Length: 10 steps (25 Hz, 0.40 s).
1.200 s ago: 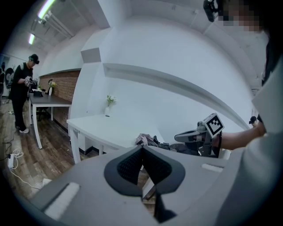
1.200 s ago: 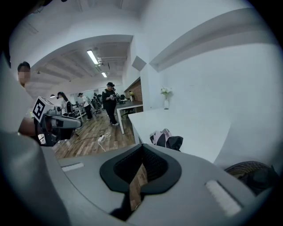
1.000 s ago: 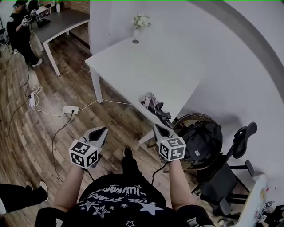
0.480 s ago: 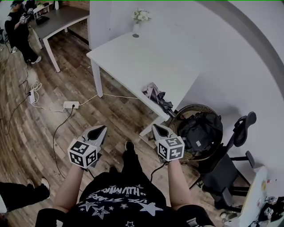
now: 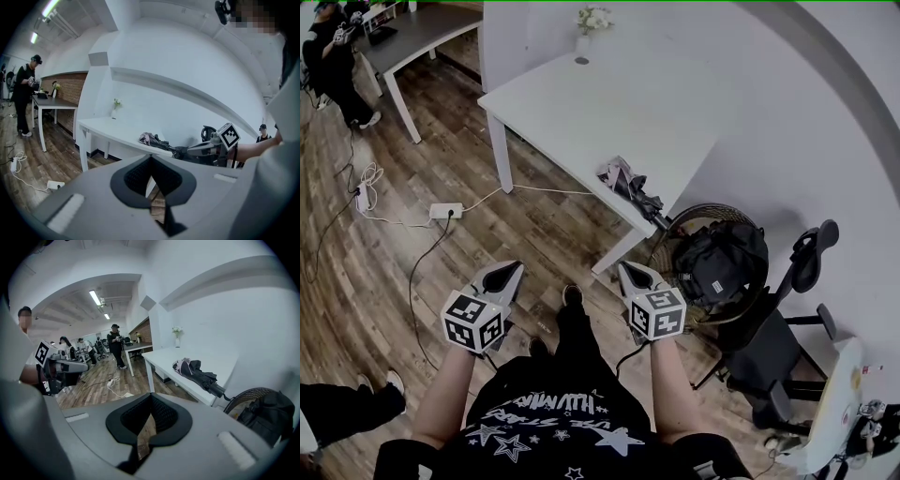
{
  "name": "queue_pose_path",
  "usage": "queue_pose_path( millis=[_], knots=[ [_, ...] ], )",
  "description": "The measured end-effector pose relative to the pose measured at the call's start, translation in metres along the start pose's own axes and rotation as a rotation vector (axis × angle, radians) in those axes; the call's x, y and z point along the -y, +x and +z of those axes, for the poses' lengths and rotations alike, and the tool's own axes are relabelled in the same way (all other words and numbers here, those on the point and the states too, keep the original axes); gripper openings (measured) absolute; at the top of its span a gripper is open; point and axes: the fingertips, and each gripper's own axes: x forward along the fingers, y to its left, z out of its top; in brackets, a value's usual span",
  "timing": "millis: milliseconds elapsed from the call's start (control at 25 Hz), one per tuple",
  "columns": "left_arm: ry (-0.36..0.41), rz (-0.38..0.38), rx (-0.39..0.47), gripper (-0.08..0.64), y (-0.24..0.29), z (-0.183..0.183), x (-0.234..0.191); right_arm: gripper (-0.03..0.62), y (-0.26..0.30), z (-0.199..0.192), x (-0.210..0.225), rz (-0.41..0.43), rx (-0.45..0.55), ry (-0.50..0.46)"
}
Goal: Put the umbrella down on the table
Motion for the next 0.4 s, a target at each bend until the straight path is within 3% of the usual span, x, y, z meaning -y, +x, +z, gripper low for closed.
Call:
queue_pose_path(
  millis=[400],
  knots=[
    [0.016, -0.001, 0.033, 0.003, -0.005, 0.014, 0.006, 0.014, -0.007, 0.01, -0.003, -0.022, 0.037, 0.009]
  ],
)
